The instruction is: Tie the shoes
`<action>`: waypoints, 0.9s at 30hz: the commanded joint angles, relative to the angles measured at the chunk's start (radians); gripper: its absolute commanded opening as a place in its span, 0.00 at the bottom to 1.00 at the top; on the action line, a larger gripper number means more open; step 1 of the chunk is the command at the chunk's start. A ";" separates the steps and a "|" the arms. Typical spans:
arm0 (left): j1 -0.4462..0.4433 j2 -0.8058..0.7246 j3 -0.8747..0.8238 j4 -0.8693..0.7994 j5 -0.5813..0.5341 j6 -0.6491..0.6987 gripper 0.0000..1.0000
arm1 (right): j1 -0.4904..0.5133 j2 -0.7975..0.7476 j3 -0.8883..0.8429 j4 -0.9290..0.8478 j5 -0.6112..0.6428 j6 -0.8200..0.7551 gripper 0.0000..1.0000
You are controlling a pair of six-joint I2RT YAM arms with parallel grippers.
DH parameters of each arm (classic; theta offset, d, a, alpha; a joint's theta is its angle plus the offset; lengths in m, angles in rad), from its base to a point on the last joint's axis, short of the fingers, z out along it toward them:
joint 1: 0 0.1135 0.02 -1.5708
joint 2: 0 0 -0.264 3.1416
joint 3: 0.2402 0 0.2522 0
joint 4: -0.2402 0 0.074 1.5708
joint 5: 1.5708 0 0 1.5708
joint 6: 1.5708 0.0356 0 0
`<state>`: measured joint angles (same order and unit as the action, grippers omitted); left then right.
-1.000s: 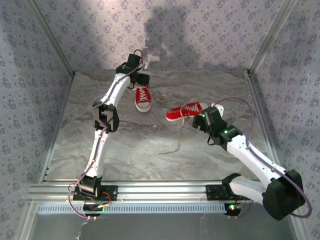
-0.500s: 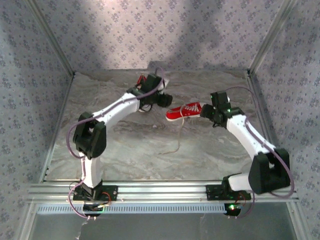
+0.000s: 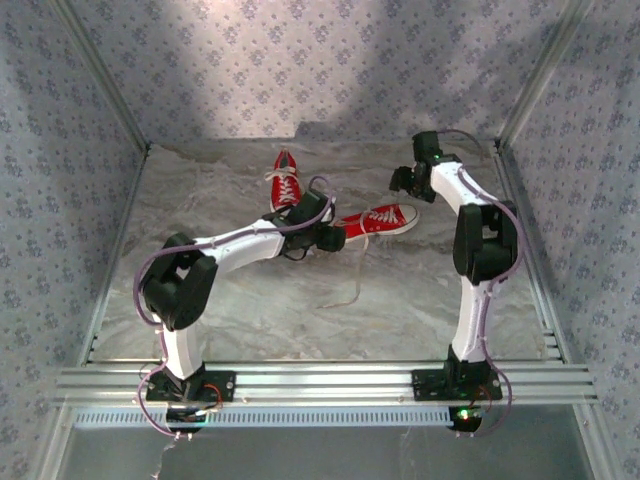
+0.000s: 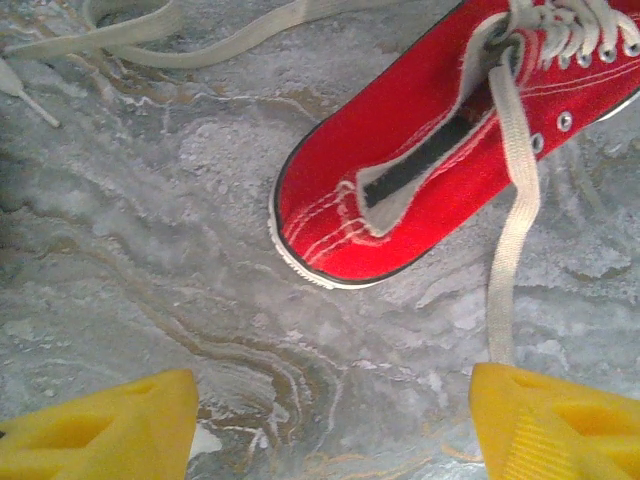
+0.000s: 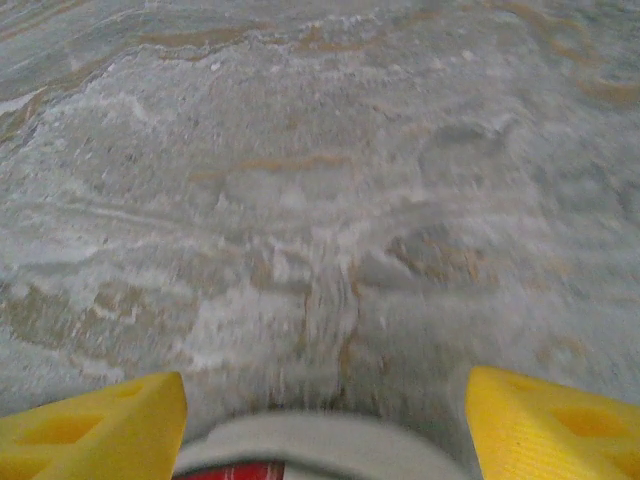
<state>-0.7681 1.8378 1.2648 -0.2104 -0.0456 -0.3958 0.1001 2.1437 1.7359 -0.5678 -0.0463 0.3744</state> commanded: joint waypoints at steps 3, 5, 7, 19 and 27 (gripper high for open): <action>-0.007 -0.065 -0.050 0.043 -0.009 -0.032 0.72 | -0.030 0.126 0.150 -0.093 -0.220 -0.092 0.80; -0.008 -0.082 -0.075 0.046 -0.012 -0.037 0.72 | -0.036 0.166 0.195 -0.134 -0.271 -0.103 0.82; -0.007 -0.099 -0.099 0.050 -0.017 -0.044 0.72 | -0.042 0.181 0.204 -0.155 -0.302 -0.109 0.82; 0.006 -0.186 -0.185 0.051 -0.052 -0.084 0.73 | 0.012 -0.069 -0.165 -0.046 -0.314 -0.092 0.81; 0.051 -0.212 -0.218 0.065 -0.032 -0.120 0.74 | 0.122 -0.333 -0.499 0.079 -0.281 -0.012 0.80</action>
<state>-0.7330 1.6638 1.0664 -0.1696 -0.0757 -0.4885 0.1738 1.9003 1.3128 -0.5404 -0.3077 0.3183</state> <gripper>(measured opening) 0.736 0.800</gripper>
